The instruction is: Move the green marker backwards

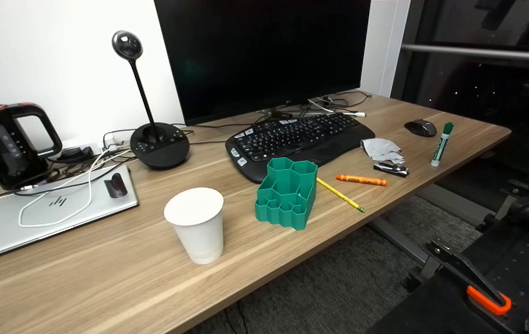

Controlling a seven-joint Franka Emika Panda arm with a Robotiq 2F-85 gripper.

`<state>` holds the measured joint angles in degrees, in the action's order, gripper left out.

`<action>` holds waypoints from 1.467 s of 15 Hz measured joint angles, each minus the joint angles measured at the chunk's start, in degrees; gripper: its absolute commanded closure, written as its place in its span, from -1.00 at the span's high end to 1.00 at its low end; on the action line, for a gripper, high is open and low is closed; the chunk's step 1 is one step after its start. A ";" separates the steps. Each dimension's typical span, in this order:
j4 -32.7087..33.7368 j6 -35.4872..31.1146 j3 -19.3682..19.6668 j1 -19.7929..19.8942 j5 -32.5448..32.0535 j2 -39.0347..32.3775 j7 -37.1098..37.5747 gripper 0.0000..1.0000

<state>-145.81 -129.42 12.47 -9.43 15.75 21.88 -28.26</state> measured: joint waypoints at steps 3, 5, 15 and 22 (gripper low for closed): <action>-0.05 0.02 -1.00 0.53 0.00 -0.48 0.03 1.00; -0.03 0.02 -1.65 0.78 -0.02 -1.21 0.21 1.00; 0.71 -0.25 -3.57 9.22 -14.26 -4.99 3.29 1.00; 6.28 -7.87 -1.29 15.11 -15.37 -15.08 4.09 1.00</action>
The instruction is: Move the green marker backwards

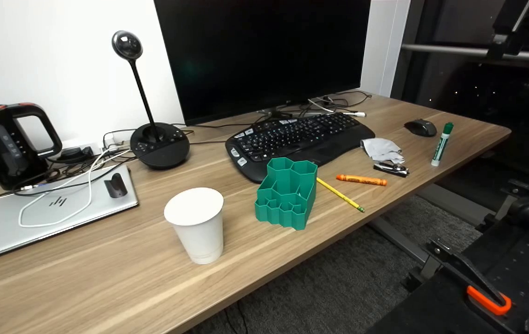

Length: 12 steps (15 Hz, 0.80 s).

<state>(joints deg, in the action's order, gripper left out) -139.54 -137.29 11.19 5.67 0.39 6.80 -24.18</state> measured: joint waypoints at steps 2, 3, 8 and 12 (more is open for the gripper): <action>2.80 -0.84 0.29 1.46 -1.29 -4.43 0.86 1.00; 4.30 -1.01 0.32 2.06 -2.15 -6.77 1.53 1.00; 12.06 -1.06 0.14 3.01 -3.55 -18.25 4.14 1.00; 18.20 -0.78 -0.90 2.99 -3.55 -26.79 7.46 1.00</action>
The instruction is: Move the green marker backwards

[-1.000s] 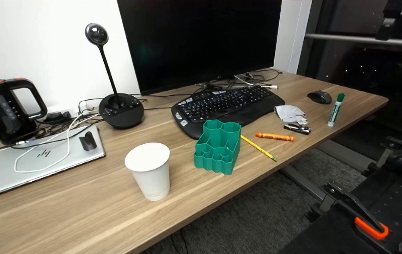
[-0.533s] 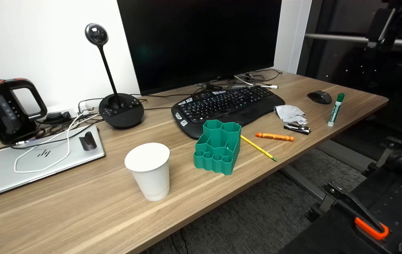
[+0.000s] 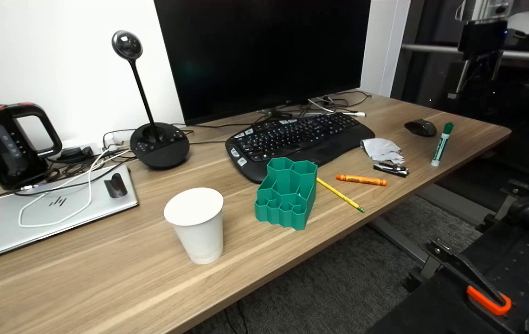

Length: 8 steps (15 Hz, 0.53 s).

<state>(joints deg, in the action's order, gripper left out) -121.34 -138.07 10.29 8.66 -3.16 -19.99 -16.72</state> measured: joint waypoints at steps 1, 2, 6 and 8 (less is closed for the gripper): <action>1.33 0.33 -0.32 -0.02 0.00 -1.93 0.99 1.00; 2.57 0.99 -0.62 -0.05 0.00 -3.65 1.78 1.00; 7.16 3.96 -1.67 -0.12 0.00 -8.98 4.13 1.00; 9.05 5.12 -1.83 -0.21 -0.07 -10.85 5.05 0.47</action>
<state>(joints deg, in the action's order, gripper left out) -112.29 -132.94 8.47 8.45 -3.23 -30.84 -11.67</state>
